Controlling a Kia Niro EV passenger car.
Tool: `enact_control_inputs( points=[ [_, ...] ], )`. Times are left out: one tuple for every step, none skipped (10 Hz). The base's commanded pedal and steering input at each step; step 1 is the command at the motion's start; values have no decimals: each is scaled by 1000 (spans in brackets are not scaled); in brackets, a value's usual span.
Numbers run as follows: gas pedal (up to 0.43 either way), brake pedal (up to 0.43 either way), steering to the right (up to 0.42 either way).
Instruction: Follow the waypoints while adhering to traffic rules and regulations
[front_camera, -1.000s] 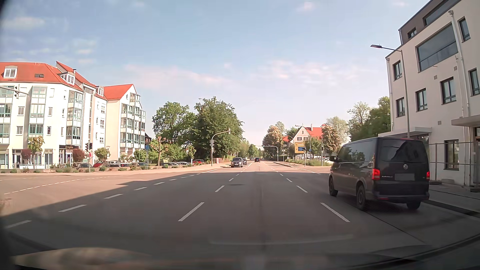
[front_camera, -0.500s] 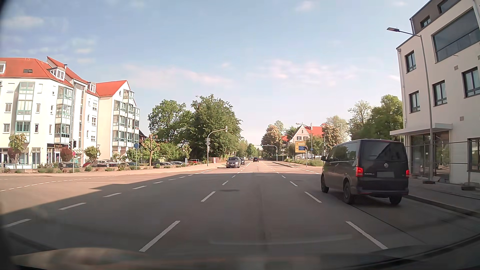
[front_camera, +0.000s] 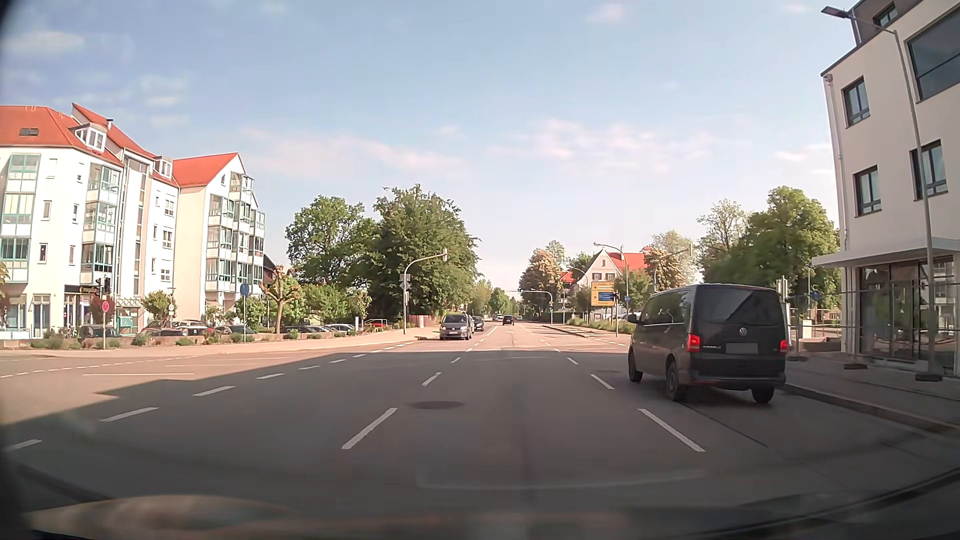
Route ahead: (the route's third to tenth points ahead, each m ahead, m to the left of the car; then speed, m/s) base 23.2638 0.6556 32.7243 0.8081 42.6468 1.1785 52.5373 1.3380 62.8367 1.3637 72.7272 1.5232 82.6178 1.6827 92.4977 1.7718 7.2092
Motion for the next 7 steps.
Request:
enact_control_inputs(
  points=[
    [319, 0, 8],
    [319, 0, 8],
    [319, 0, 8],
    [311, 0, 8],
    [287, 0, 7],
    [268, 0, 6],
    [228, 0, 4]
  ],
)
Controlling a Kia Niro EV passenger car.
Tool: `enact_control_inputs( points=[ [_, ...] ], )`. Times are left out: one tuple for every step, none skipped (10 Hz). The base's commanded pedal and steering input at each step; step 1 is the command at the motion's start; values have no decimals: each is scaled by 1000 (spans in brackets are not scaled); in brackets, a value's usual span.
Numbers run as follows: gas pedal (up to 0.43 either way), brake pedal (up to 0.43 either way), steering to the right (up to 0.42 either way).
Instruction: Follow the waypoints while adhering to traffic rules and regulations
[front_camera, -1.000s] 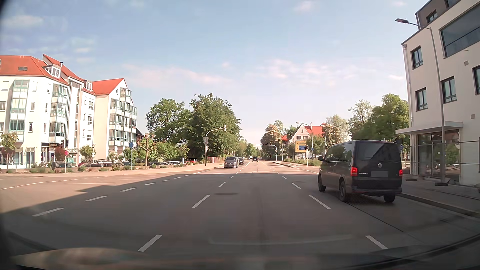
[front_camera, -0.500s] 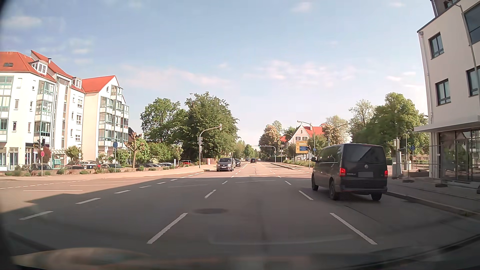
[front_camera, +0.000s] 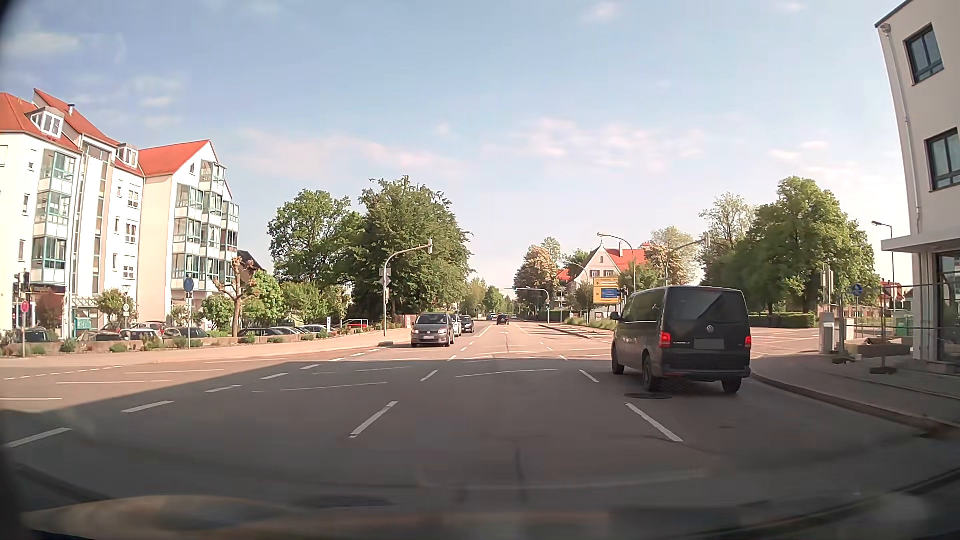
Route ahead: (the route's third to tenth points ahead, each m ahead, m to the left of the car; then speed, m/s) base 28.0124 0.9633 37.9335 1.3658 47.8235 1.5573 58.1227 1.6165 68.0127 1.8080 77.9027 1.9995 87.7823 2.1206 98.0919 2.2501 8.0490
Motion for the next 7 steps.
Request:
enact_control_inputs(
  points=[
    [220, 0, 2],
    [209, 0, 0],
    [189, 0, -1],
    [189, 0, -2],
    [197, 0, -4],
    [197, 0, -4],
    [197, 0, -3]
  ],
)
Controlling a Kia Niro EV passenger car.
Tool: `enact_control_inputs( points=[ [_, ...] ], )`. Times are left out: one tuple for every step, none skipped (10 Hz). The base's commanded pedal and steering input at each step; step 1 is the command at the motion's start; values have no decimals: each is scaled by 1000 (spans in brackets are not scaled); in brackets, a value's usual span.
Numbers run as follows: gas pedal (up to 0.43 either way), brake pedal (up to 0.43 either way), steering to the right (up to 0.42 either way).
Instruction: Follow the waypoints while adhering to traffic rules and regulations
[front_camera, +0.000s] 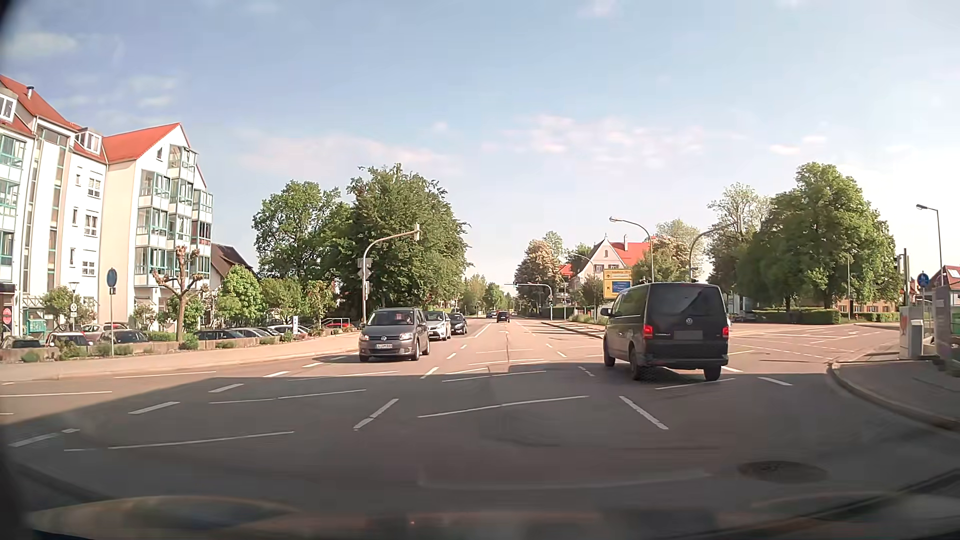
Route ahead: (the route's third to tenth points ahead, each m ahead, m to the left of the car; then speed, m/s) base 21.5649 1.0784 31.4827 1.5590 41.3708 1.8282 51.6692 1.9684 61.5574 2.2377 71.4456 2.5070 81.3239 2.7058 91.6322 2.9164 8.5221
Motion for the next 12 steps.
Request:
enact_control_inputs(
  points=[
    [197, 0, -2],
    [197, 0, -1],
    [197, 0, -1],
    [197, 0, -1],
    [197, 0, -1],
    [197, 0, -1],
    [197, 0, -1],
    [197, 0, 0],
    [197, 0, 0],
    [197, 0, 0],
    [197, 0, 0],
    [197, 0, 0]
  ],
)
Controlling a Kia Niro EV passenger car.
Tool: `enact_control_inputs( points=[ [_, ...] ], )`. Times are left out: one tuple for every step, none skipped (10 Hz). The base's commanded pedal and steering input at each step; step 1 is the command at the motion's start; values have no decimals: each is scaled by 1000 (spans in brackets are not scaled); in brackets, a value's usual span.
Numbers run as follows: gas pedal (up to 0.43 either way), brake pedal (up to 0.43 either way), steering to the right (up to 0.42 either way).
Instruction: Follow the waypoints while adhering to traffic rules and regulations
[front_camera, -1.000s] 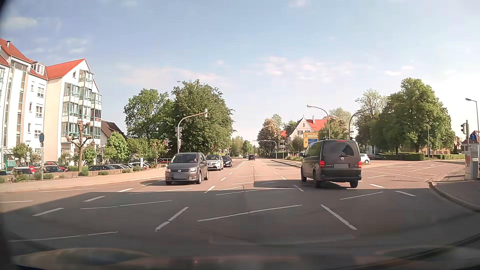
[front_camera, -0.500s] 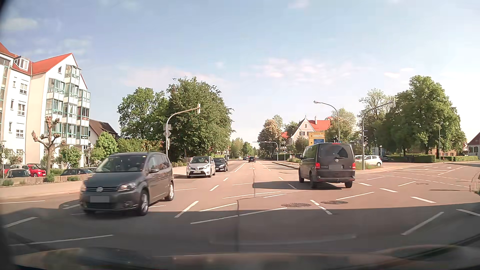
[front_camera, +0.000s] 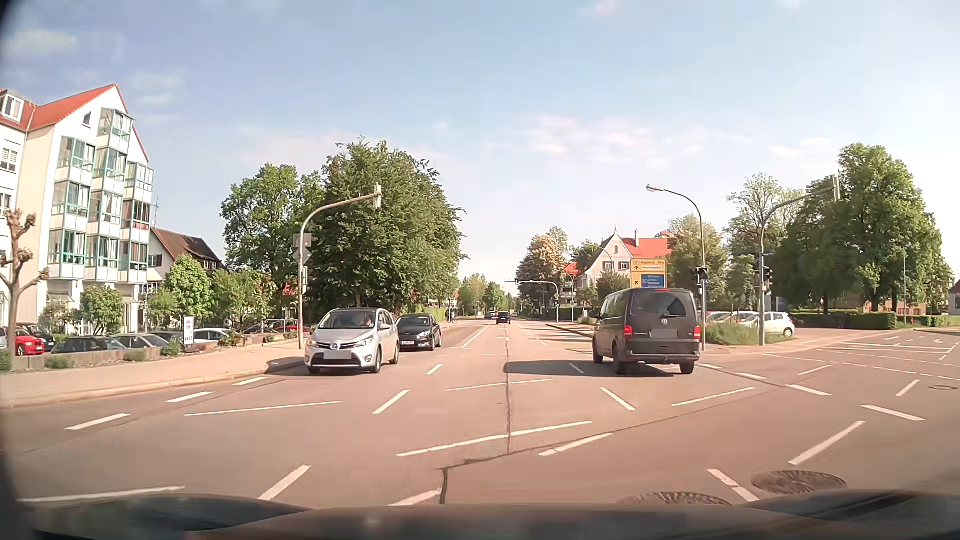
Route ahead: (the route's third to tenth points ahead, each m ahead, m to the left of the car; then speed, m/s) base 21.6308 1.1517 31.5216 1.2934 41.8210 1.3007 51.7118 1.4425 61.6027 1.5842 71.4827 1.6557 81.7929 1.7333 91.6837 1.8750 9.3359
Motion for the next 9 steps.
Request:
enact_control_inputs(
  points=[
    [197, 0, 0],
    [189, 0, 0],
    [177, 0, 0],
    [150, 0, -1],
    [130, 0, -1],
    [130, 0, -2],
    [118, 0, -3],
    [118, 0, -3],
    [118, 0, -3]
  ],
)
